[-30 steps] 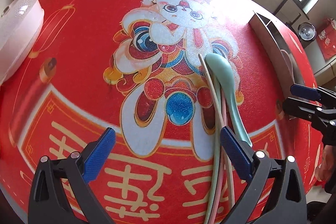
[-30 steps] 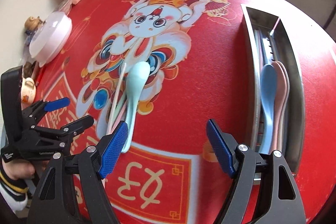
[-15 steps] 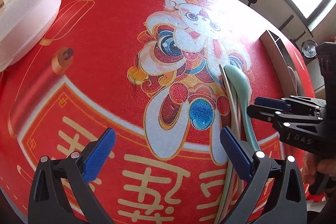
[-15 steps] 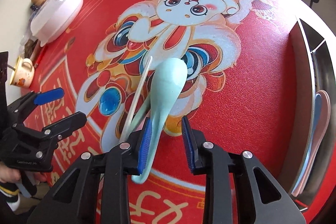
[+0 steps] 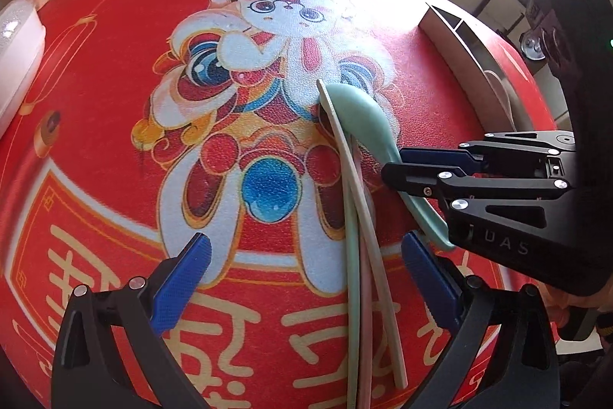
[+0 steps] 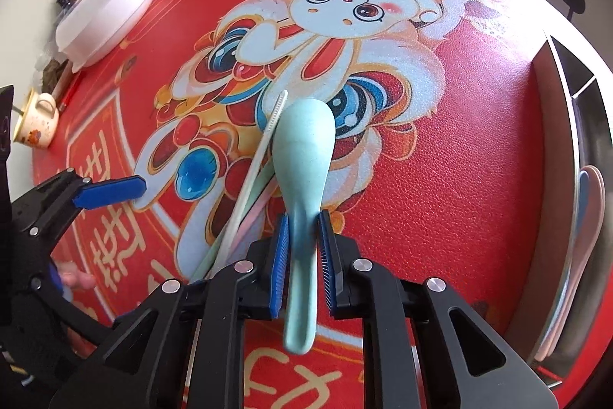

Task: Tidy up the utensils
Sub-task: 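Grasp the mint green spoon by its handle with the right gripper, then grasp the wooden chopstick with the left gripper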

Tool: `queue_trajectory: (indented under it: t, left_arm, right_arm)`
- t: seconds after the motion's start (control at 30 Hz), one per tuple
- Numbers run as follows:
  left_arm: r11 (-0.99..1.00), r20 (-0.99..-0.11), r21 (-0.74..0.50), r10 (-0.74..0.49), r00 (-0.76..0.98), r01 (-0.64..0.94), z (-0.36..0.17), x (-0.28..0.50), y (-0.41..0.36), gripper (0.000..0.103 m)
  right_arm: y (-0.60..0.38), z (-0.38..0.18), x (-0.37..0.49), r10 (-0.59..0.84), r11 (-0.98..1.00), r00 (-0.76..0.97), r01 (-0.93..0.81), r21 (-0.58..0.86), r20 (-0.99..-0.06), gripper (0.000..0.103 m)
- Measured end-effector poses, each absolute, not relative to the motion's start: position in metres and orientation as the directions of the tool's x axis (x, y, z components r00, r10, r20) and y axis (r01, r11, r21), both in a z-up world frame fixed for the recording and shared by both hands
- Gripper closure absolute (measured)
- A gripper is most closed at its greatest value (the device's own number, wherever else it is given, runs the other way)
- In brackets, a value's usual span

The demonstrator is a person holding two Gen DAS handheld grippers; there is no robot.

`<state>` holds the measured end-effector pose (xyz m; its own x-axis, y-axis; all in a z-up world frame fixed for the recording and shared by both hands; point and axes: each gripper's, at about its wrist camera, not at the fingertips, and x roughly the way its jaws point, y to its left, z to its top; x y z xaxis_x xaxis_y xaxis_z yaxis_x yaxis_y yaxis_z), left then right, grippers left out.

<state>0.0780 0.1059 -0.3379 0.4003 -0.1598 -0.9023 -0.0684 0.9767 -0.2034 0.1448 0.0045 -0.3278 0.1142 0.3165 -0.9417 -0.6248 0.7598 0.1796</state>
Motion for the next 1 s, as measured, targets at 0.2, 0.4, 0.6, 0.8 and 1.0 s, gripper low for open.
queue_trajectory:
  t: [0.2,0.4,0.6,0.8,1.0]
  left_arm:
    - [0.994,-0.917,-0.105,-0.084,0.39,-0.034,-0.343,0.085,0.094,0.006]
    - [0.996,-0.925,-0.078,-0.053,0.377,-0.052,-0.343,0.082,0.11,0.006]
    - [0.996,-0.936,-0.029,0.002,0.351,-0.083,-0.343,0.078,0.13,0.006]
    - [0.998,-0.948,0.006,0.028,0.316,-0.07,-0.346,0.074,0.139,0.006]
    - [0.996,-0.949,-0.054,-0.028,0.314,-0.073,-0.344,0.077,0.145,0.006]
  right_arm:
    - [-0.015,-0.328,0.141,0.327,0.78,0.117,-0.594,0.198,-0.938,0.088]
    - [-0.029,-0.329,0.135,0.341,0.79,0.114,-0.573,0.219,-0.933,0.088]
    - [-0.033,-0.329,0.135,0.354,0.795,0.111,-0.559,0.236,-0.929,0.088]
    - [-0.034,-0.329,0.134,0.348,0.799,0.109,-0.553,0.234,-0.931,0.088]
    - [-0.035,-0.33,0.134,0.353,0.802,0.104,-0.546,0.244,-0.93,0.088]
